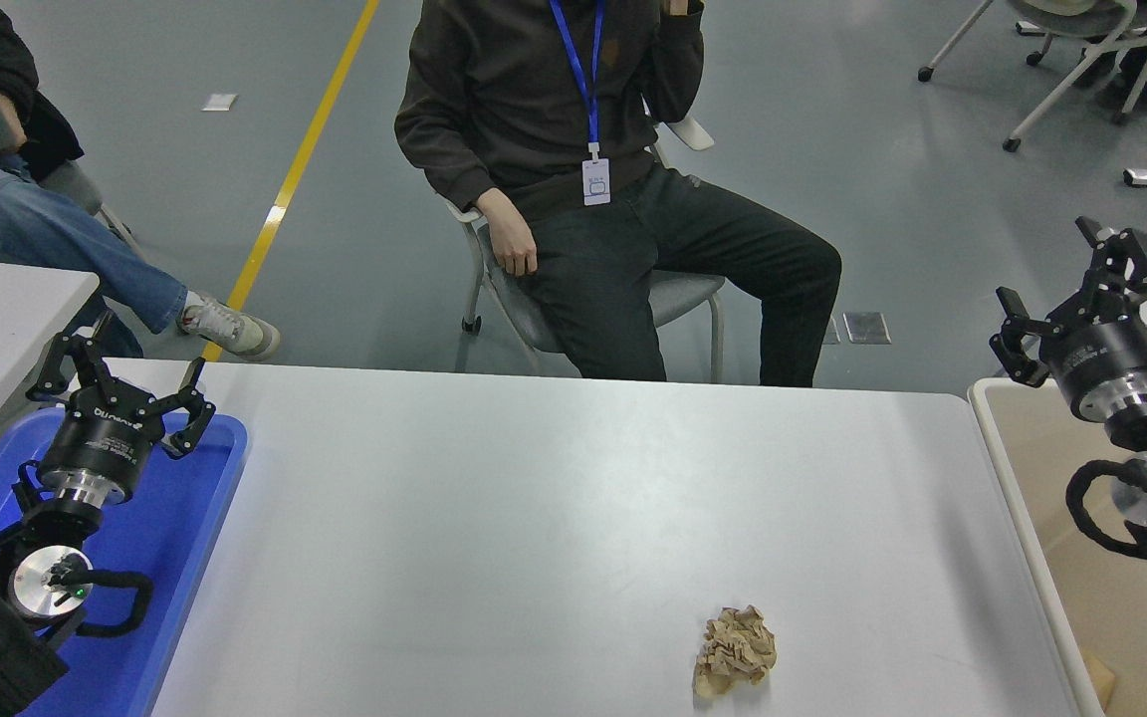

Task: Clean the table surface

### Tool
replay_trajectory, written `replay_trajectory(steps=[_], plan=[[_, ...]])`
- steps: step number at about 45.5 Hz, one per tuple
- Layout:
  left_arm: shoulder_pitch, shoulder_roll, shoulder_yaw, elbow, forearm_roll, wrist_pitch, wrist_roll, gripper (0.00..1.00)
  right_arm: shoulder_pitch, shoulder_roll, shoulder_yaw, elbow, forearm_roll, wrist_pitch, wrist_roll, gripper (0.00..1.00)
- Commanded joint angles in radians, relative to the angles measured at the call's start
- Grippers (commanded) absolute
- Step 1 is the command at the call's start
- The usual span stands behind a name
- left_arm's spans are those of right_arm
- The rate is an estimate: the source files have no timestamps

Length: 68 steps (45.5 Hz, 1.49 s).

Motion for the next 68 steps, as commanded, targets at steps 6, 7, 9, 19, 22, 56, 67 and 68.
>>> replay_trajectory(steps=[6, 7, 9, 19, 22, 56, 67, 68], plan=[[0.0, 0.0, 0.0, -0.001, 0.0, 0.0, 0.0, 1.0, -0.085, 0.038, -0.007, 0.007, -0.002, 0.001, 0.032, 0.98], [0.0, 0.0, 0.0, 0.001, 0.0, 0.0, 0.0, 1.0, -0.088, 0.04, -0.008, 0.007, -0.001, 0.001, 0.032, 0.98], [0.0, 0.0, 0.0, 0.001, 0.0, 0.0, 0.0, 1.0, -0.094, 0.04, -0.01, 0.007, -0.001, 0.001, 0.032, 0.98], [0.0, 0.0, 0.0, 0.001, 0.0, 0.0, 0.0, 1.0, -0.105, 0.043, -0.02, 0.007, -0.002, 0.001, 0.049, 0.98], [0.0, 0.0, 0.0, 0.001, 0.0, 0.0, 0.0, 1.0, -0.107, 0.049, -0.023, 0.005, -0.002, 0.001, 0.049, 0.98], [0.0, 0.0, 0.0, -0.001, 0.0, 0.0, 0.0, 1.0, 0.157, -0.359, -0.31, -0.027, 0.004, 0.006, 0.049, 0.98], [0.0, 0.0, 0.0, -0.001, 0.0, 0.0, 0.0, 1.0, 0.566, -0.461, -0.891, -0.03, -0.085, 0.098, 0.046, 0.98], [0.0, 0.0, 0.0, -0.001, 0.0, 0.0, 0.001, 1.0, 0.617, -0.459, -0.955, -0.03, -0.117, 0.099, 0.046, 0.98]])
